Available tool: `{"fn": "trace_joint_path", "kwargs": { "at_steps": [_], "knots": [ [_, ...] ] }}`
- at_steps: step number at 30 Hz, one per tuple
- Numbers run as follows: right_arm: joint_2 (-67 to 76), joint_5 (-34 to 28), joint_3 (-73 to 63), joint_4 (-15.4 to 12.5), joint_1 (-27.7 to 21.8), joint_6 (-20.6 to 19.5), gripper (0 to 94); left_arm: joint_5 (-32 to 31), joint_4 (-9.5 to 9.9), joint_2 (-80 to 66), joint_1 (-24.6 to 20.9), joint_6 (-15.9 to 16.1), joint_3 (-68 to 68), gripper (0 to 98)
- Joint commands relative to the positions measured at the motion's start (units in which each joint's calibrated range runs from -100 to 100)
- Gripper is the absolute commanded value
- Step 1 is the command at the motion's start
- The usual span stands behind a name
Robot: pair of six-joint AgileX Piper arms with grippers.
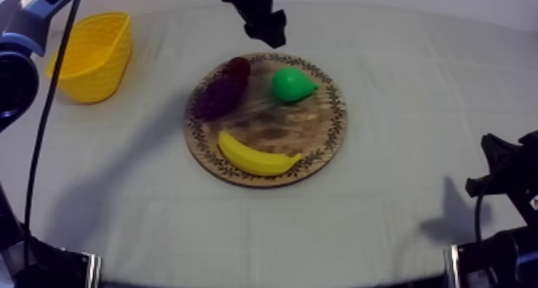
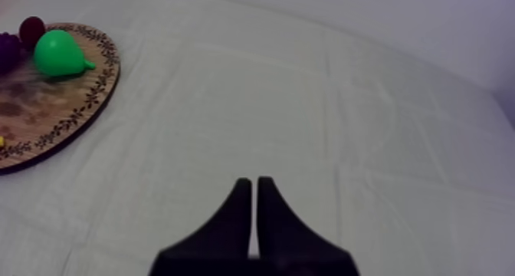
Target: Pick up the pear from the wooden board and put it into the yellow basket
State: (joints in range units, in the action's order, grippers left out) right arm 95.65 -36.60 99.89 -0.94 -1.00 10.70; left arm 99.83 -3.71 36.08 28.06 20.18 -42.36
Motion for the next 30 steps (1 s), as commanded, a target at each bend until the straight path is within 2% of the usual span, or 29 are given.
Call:
{"fn": "trace_joint_path", "kwargs": {
  "at_steps": [1, 6, 15, 30],
  "knots": [
    [0.0, 0.0, 0.0, 0.0, 0.0, 0.0, 0.4, 0.0, 0.14, 0.3, 0.2, -0.4, -0.1, 88.9],
    [0.0, 0.0, 0.0, 0.0, 0.0, 0.0, 0.4, 0.0, 0.43, 2.0, 0.7, -1.3, -0.9, 94.6],
    [0.0, 0.0, 0.0, 0.0, 0.0, 0.0, 0.4, 0.0, 0.24, 9.2, 0.8, -2.0, -5.1, 96.1],
    [0.0, 0.0, 0.0, 0.0, 0.0, 0.0, 0.4, -0.1, -2.02, 25.9, -0.4, -2.3, -14.9, 96.3]
  ]
}}
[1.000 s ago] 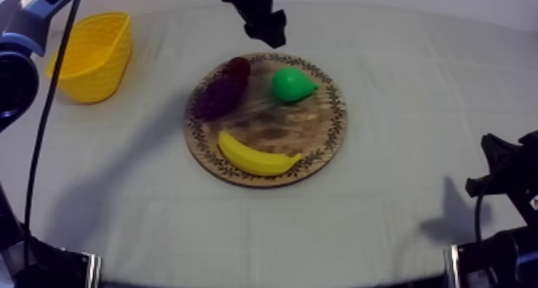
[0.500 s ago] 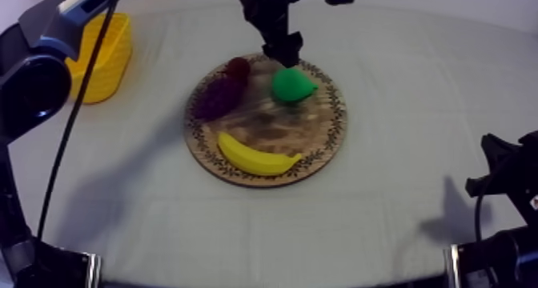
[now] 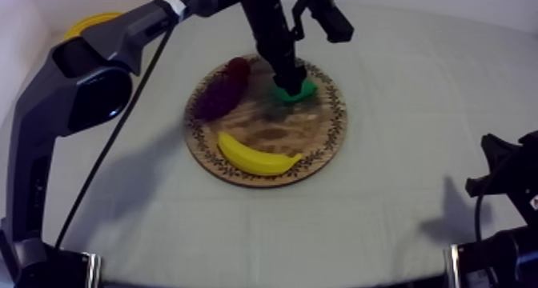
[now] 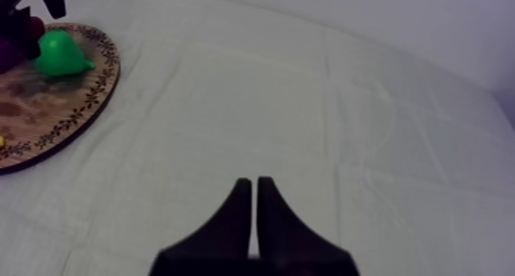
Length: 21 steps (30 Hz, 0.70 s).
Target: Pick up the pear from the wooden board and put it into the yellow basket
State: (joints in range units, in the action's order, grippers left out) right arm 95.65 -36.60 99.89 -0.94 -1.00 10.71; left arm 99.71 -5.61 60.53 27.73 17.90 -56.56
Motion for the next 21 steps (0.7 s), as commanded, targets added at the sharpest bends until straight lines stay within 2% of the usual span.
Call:
{"fn": "trace_joint_path", "kwargs": {
  "at_steps": [1, 6, 9, 16, 21],
  "knots": [
    [0.0, 0.0, 0.0, 0.0, 0.0, 0.0, 0.4, 0.0, -0.2, 2.3, -0.1, 0.0, -1.3, 96.2],
    [0.0, 0.0, 0.0, 0.0, 0.0, 0.0, 0.4, 0.0, -0.11, 5.5, -0.3, -0.3, -4.4, 90.7],
    [0.0, 0.0, 0.0, 0.0, 0.0, 0.0, 0.4, 0.0, 0.07, 7.1, -0.3, -1.0, -6.5, 81.6],
    [0.0, 0.0, 0.0, 0.0, 0.0, 0.0, 0.4, 0.0, 0.54, 8.8, -0.2, -3.0, -8.8, 53.1],
    [0.0, 0.0, 0.0, 0.0, 0.0, 0.0, 0.4, -0.3, 0.8, 8.2, -0.1, -3.5, -7.3, 45.9]
  ]
}}
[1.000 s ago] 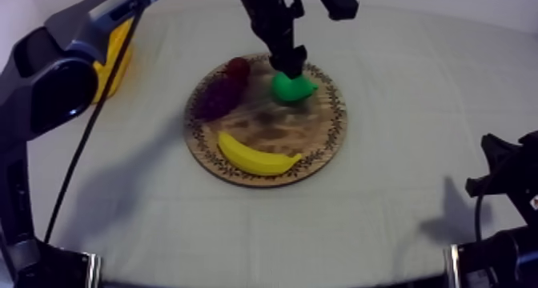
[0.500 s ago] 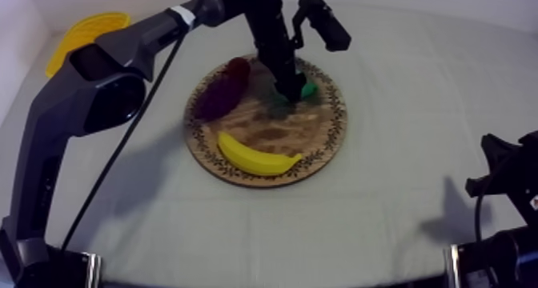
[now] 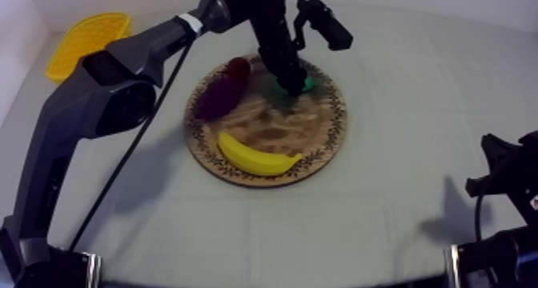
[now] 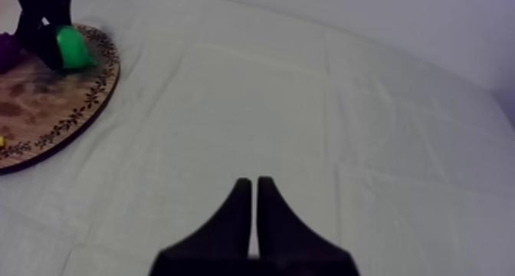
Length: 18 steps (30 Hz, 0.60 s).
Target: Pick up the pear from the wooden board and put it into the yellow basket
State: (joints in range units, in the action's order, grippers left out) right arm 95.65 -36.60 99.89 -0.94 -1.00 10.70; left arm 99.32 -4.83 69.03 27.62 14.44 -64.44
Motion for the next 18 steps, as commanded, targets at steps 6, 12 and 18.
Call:
{"fn": "trace_joint_path", "kwargs": {
  "at_steps": [6, 12, 18],
  "knots": [
    [0.0, 0.0, 0.0, 0.0, 0.0, 0.0, 0.4, -2.0, 0.18, -4.9, 0.5, -0.3, 7.0, 44.6],
    [0.0, 0.0, 0.0, 0.0, 0.0, 0.0, 0.4, -2.5, 0.71, -13.7, 1.3, -1.0, 15.2, 44.7],
    [0.0, 0.0, 0.0, 0.0, 0.0, 0.0, 0.4, -2.4, 1.42, -25.1, 2.2, -1.9, 21.7, 45.1]
  ]
}}
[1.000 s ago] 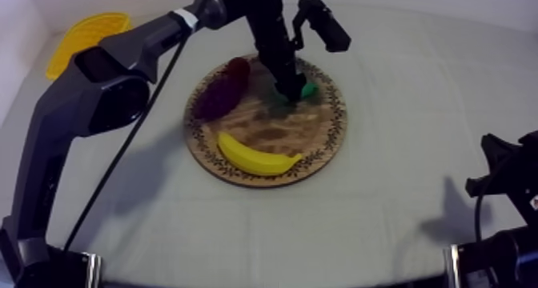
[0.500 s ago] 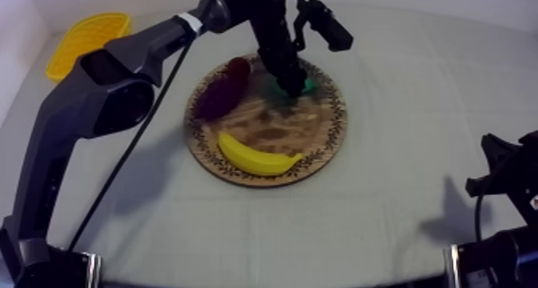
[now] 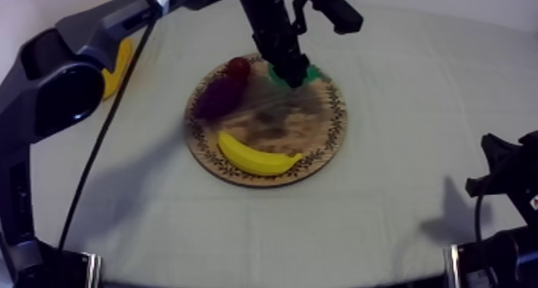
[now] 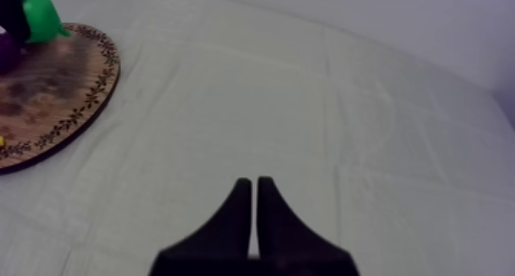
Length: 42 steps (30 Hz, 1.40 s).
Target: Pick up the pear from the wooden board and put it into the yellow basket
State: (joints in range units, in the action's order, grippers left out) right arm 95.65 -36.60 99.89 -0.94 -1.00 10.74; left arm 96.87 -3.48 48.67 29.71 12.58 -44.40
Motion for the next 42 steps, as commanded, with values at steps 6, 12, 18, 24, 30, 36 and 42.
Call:
{"fn": "trace_joint_path", "kwargs": {
  "at_steps": [6, 12, 18, 24, 30, 36, 42],
  "knots": [
    [0.0, 0.0, 0.0, 0.0, 0.0, 0.0, 0.4, 0.5, 1.24, -14.4, 0.5, -1.1, 6.2, 45.4],
    [0.0, 0.0, 0.0, 0.0, 0.0, 0.0, 0.4, 0.2, 1.68, -19.5, -2.2, -1.2, 11.9, 46.9],
    [0.0, 0.0, 0.0, 0.0, 0.0, 0.0, 0.4, -0.5, 2.61, -22.1, -8.6, -0.7, 17.8, 47.8],
    [0.0, 0.0, 0.0, 0.0, 0.0, 0.0, 0.4, -1.0, 3.63, -23.4, -17.0, 0.4, 22.3, 47.9],
    [0.0, 0.0, 0.0, 0.0, 0.0, 0.0, 0.4, -1.3, 4.46, -25.0, -25.1, 1.1, 25.1, 47.6],
    [0.0, 0.0, 0.0, 0.0, 0.0, 0.0, 0.4, -1.1, 5.0, -27.0, -31.1, 1.5, 25.9, 47.4],
    [0.0, 0.0, 0.0, 0.0, 0.0, 0.0, 0.4, -1.2, 4.79, -24.6, -34.5, 1.3, 24.5, 48.9]
  ]
}}
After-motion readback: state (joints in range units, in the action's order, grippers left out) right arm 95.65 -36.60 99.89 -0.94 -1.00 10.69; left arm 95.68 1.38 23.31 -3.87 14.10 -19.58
